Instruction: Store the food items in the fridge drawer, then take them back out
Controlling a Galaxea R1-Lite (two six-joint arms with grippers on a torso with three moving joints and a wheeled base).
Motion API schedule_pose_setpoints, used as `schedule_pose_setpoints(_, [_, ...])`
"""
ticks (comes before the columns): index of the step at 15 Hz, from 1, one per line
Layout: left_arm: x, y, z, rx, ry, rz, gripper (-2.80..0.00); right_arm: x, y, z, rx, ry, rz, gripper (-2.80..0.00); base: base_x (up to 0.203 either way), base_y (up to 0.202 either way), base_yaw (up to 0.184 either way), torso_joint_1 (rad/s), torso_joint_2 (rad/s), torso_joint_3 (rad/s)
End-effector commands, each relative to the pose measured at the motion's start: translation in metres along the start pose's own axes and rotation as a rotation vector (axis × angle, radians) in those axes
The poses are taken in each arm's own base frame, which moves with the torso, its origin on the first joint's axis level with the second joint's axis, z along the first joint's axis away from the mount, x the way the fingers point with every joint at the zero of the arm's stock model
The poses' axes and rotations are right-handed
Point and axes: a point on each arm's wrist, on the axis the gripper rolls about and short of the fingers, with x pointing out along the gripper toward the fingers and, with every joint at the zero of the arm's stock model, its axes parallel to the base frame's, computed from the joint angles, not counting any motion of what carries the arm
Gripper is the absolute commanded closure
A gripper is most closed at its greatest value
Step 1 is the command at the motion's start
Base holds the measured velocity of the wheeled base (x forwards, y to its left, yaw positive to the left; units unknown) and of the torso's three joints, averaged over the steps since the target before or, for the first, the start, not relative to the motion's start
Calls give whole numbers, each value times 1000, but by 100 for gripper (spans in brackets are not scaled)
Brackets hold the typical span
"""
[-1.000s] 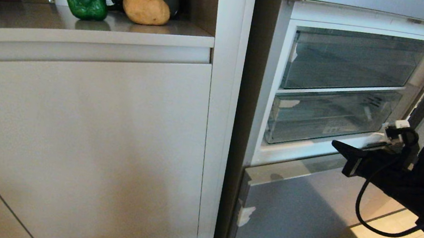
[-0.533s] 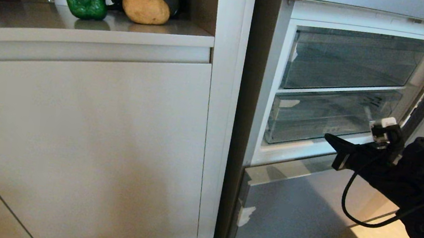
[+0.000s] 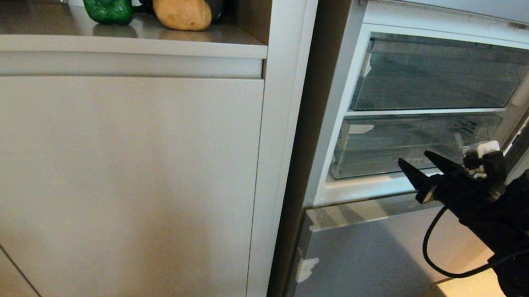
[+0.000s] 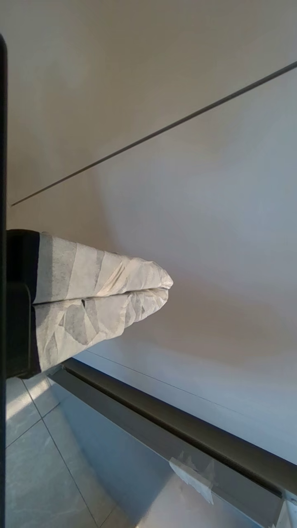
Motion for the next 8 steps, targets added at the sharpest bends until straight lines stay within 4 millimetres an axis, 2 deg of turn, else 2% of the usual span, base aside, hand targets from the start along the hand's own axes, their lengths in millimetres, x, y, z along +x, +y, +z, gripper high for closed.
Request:
schedule_pose_setpoints(1, [0,0,0,0,0,0,0,11,-2,-7,-22,-21,2,-280,0,0,0,0,0,0])
schedule_pose_setpoints(8, [0,0,0,0,0,0,0,37,-11,-5,-74,-92,-15,-280,0,0,0,0,0,0])
